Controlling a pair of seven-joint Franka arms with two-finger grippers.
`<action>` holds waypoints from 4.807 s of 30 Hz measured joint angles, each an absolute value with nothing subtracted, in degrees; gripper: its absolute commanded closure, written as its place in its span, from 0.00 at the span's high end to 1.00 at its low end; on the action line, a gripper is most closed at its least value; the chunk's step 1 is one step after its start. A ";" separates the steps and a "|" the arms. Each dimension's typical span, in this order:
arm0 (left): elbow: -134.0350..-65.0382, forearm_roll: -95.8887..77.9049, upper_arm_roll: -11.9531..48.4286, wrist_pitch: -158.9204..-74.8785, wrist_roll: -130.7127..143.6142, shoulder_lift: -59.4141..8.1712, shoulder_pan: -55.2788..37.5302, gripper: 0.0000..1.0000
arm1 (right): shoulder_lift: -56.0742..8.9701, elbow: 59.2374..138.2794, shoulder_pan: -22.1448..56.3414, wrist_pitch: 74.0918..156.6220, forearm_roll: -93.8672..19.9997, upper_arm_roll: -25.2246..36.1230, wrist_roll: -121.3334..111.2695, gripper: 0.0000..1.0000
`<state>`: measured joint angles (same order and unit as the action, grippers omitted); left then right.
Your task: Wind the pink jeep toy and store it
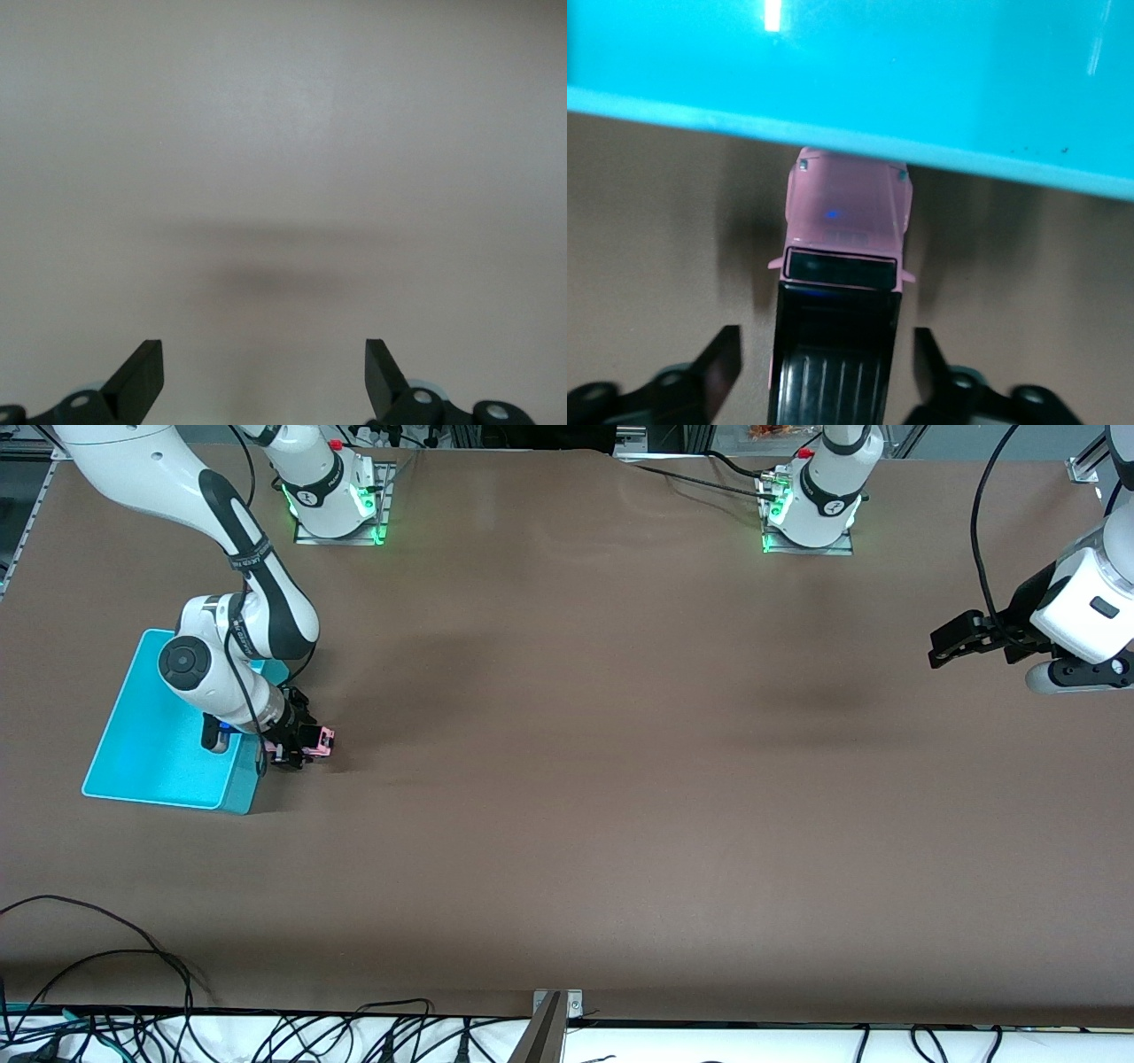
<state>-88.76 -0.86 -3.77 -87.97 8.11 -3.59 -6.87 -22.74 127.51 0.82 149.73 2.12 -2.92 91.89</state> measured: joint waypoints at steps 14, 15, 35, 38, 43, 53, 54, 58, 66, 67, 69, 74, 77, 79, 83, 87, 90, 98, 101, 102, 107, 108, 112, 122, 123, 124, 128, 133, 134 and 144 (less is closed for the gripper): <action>-88.76 -0.86 -3.71 -87.97 8.11 -3.59 -6.88 1.00 | -19.80 126.05 2.42 144.71 2.12 -2.95 92.91 0.12; -88.76 -0.86 -3.71 -87.97 8.11 -3.60 -6.88 1.00 | -19.23 125.62 2.69 143.46 2.12 -2.96 93.24 0.12; -88.76 -0.86 -3.74 -87.97 8.11 -3.59 -6.88 1.00 | -13.17 110.66 3.13 116.88 4.71 2.10 76.50 0.13; -88.76 -0.86 -3.74 -87.97 8.11 -3.59 -6.88 1.00 | -12.39 110.46 3.06 115.15 4.72 4.21 69.24 0.13; -88.76 -0.86 -3.74 -87.97 8.11 -3.59 -6.88 1.00 | -11.62 110.60 2.93 113.22 4.73 7.90 56.44 0.13; -88.76 -0.86 -3.74 -87.97 8.11 -3.59 -6.88 1.00 | -11.04 115.21 2.70 114.61 4.73 13.92 34.17 0.13; -88.76 -0.86 -3.74 -87.97 8.11 -3.59 -6.88 1.00 | -10.91 116.05 2.70 115.42 4.73 14.36 32.34 0.13; -88.76 -0.86 -3.74 -87.97 8.11 -3.59 -6.88 1.00 | -10.62 120.03 2.68 120.53 4.72 16.01 25.82 0.13; -88.76 -0.86 -3.72 -87.97 8.11 -3.59 -6.88 1.00 | -11.43 128.99 2.49 133.15 4.71 17.76 18.42 0.13; -88.76 -0.86 -3.72 -87.96 8.11 -3.60 -6.88 1.00 | -11.76 129.61 2.50 134.13 4.71 17.76 18.16 0.13; -88.76 -0.86 -3.72 -87.96 8.11 -3.60 -6.88 1.00 | -12.56 130.32 2.55 135.45 4.71 17.75 17.94 0.14; -88.76 -0.86 -3.72 -87.96 8.11 -3.60 -6.88 1.00 | -14.97 130.59 2.60 137.07 4.71 17.74 17.71 0.54; -88.76 -0.86 -3.72 -87.96 8.11 -3.60 -6.88 1.00 | -16.07 130.60 2.62 137.78 4.71 17.73 17.67 0.98; -88.76 -0.86 -3.72 -87.96 8.11 -3.59 -6.88 1.00 | -16.54 130.58 2.67 138.12 4.71 17.70 17.65 1.00; -88.76 -0.86 -3.72 -87.96 8.11 -3.59 -6.88 1.00 | -16.75 130.49 2.85 138.27 4.71 17.63 17.65 1.00; -88.76 -0.86 -3.71 -87.96 8.11 -3.59 -6.90 1.00 | -16.18 130.09 3.13 138.14 4.71 17.46 17.65 1.00; -88.76 -0.86 -3.71 -87.96 8.11 -3.59 -6.91 1.00 | -15.14 129.58 3.32 137.47 4.71 17.16 17.51 1.00; -88.76 -0.86 -3.69 -87.96 8.11 -3.60 -6.91 1.00 | -11.16 123.27 3.53 126.51 4.71 14.04 17.21 1.00; -88.77 -0.86 -3.69 -87.96 8.11 -3.60 -6.92 1.00 | -10.34 118.23 3.69 119.58 4.72 12.77 17.20 1.00; -88.77 -0.86 -3.69 -87.96 8.11 -3.60 -6.92 1.00 | -10.19 116.22 3.74 117.13 4.72 12.37 17.20 1.00; -88.77 -0.86 -3.69 -87.96 8.11 -3.60 -6.92 1.00 | -10.08 106.25 3.87 106.27 4.63 10.42 16.75 1.00; -88.77 -0.86 -3.69 -87.96 8.11 -3.60 -6.92 1.00 | -10.09 104.59 3.88 104.60 4.44 10.14 16.35 1.00; -88.77 -0.86 -3.69 -87.96 8.11 -3.60 -6.92 1.00 | -10.11 98.77 3.93 99.40 2.08 9.57 12.06 1.00; -88.77 -0.86 -3.68 -87.96 8.11 -3.60 -6.92 1.00 | -9.78 88.19 3.91 88.27 0.47 9.50 7.02 1.00; -88.77 -0.86 -3.68 -87.96 8.11 -3.60 -6.92 1.00 | -9.47 87.46 3.91 87.36 0.45 9.50 6.95 1.00; -88.77 -0.86 -3.68 -87.96 8.11 -3.60 -6.92 1.00 | -9.15 87.02 3.92 86.82 0.45 9.50 6.91 1.00; -88.77 -0.86 -3.67 -87.96 8.11 -3.60 -6.93 1.00 | -7.12 86.67 3.91 85.53 0.45 9.50 6.70 1.00; -88.77 -0.86 -3.67 -87.96 8.11 -3.60 -6.93 1.00 | -4.08 88.44 3.90 85.22 0.68 9.32 6.38 1.00; -88.77 -0.86 -3.66 -87.96 8.11 -3.60 -6.94 1.00 | -3.50 89.03 3.89 85.29 0.93 9.11 6.32 1.00; -88.77 -0.86 -3.66 -87.96 8.11 -3.60 -6.98 1.00 | -1.53 92.72 3.91 86.69 2.58 7.37 6.28 1.00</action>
